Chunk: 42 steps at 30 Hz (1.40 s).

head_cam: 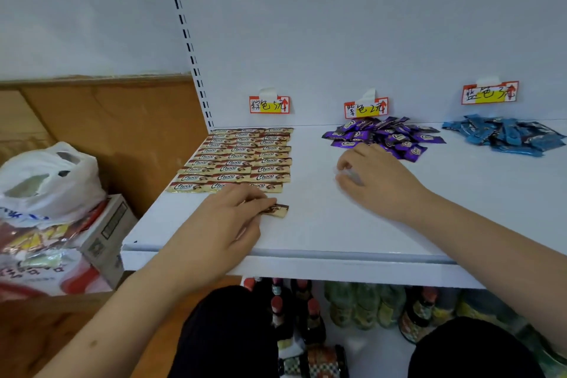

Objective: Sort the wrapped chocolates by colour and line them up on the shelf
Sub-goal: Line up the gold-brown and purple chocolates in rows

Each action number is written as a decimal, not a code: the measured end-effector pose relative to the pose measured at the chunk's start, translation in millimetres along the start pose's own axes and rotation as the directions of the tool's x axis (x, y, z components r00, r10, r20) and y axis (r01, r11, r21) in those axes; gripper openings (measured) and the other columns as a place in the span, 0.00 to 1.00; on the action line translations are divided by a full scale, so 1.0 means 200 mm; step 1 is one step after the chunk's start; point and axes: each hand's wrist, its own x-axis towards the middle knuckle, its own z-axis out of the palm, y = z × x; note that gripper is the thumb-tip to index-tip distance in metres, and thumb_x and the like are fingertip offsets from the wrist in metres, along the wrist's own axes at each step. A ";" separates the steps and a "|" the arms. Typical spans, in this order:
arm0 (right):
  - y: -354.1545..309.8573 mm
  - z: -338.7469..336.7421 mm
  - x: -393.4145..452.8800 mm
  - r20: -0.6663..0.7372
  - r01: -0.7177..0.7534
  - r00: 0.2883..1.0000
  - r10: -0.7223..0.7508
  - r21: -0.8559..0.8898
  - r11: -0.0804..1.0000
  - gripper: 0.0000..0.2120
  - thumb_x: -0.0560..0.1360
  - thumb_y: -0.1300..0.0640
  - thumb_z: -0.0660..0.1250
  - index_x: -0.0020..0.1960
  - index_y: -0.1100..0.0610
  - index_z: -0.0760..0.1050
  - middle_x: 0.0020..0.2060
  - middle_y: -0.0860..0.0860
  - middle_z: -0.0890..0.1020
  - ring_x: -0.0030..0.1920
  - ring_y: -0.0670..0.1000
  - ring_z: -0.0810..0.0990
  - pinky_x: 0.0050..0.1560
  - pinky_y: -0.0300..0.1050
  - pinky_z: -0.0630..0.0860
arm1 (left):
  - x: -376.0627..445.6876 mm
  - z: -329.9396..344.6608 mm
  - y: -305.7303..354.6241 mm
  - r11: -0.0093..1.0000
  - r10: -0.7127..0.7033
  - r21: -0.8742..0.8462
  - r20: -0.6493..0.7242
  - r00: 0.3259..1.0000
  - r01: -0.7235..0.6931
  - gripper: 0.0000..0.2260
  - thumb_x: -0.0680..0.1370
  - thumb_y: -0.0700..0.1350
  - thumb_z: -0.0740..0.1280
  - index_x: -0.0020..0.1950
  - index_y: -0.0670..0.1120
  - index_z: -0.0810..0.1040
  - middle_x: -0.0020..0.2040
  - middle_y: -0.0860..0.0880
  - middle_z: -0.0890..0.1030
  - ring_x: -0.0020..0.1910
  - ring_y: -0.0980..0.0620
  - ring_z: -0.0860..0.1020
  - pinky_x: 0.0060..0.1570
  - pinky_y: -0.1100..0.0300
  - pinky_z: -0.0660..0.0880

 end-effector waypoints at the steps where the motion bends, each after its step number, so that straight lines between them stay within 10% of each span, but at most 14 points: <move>1: 0.00 0.00 0.00 -0.002 0.008 1.000 -0.008 0.008 1.000 0.10 0.78 0.49 0.63 0.53 0.54 0.76 0.48 0.50 0.76 0.52 0.55 0.71 0.55 0.52 0.70 | -0.04 -0.02 -0.05 0.999 -0.048 0.005 -0.012 0.999 0.048 0.21 0.80 0.51 0.54 0.71 0.55 0.73 0.67 0.60 0.72 0.65 0.61 0.67 0.68 0.59 0.67; 19: 0.01 -0.02 -0.01 0.004 -0.005 1.000 0.005 0.019 1.000 0.08 0.77 0.49 0.60 0.48 0.50 0.76 0.45 0.47 0.77 0.48 0.52 0.71 0.53 0.53 0.72 | -0.25 -0.09 -0.24 0.928 -0.373 -0.031 -0.108 0.922 0.371 0.21 0.83 0.40 0.54 0.75 0.56 0.64 0.73 0.59 0.65 0.71 0.60 0.61 0.68 0.66 0.57; 42: 0.02 -0.03 -0.02 -0.015 0.003 1.000 -0.002 0.022 1.000 0.09 0.78 0.50 0.60 0.49 0.52 0.77 0.46 0.47 0.77 0.49 0.53 0.72 0.53 0.53 0.72 | -0.14 -0.10 -0.27 0.966 -0.255 -0.027 -0.249 0.934 0.256 0.17 0.81 0.39 0.60 0.68 0.51 0.75 0.66 0.57 0.71 0.66 0.58 0.66 0.65 0.62 0.66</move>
